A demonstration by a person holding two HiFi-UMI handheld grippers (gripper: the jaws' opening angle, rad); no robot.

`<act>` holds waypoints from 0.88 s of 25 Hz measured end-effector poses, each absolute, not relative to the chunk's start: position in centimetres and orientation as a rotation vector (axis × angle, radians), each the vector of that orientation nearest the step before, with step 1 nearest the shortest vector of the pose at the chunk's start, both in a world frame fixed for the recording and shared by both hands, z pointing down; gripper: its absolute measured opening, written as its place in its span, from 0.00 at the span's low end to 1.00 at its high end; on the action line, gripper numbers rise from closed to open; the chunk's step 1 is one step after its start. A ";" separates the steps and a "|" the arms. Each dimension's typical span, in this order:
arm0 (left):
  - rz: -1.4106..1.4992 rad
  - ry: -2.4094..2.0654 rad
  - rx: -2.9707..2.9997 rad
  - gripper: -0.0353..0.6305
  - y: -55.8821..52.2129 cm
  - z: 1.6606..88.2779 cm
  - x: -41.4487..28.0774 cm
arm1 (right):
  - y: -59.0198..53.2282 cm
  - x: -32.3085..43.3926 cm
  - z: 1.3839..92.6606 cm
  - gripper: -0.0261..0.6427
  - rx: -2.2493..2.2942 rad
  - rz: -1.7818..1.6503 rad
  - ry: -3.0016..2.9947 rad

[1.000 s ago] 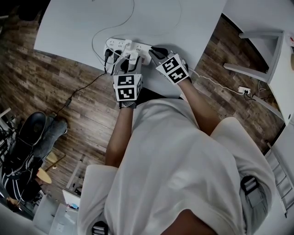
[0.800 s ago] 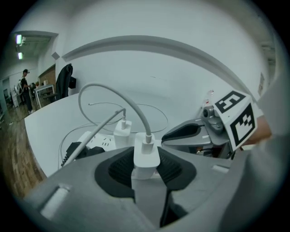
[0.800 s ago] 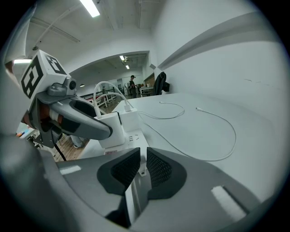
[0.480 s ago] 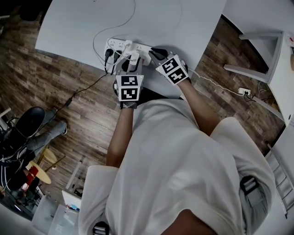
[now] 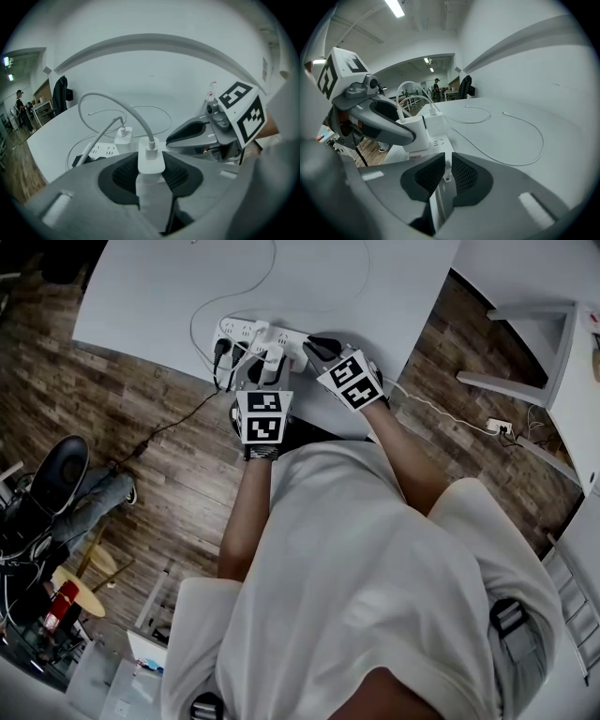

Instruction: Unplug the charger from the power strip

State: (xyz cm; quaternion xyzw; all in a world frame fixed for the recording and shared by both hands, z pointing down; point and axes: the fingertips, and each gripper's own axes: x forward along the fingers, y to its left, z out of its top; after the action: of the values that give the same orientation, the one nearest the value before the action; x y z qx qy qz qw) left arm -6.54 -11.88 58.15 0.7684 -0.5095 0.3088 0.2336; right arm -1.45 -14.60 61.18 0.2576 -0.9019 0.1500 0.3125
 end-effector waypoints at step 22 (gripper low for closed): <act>0.801 -1.377 2.093 0.27 -11.7 58.0 -6.4 | -14.7 -1.3 60.9 0.11 0.675 0.360 -2.386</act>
State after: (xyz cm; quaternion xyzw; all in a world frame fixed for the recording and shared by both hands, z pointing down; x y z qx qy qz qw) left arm -6.43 -11.68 58.05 0.7697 -0.5067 0.2948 0.2528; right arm -1.30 -14.68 60.94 0.2560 -0.9045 0.1364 0.3125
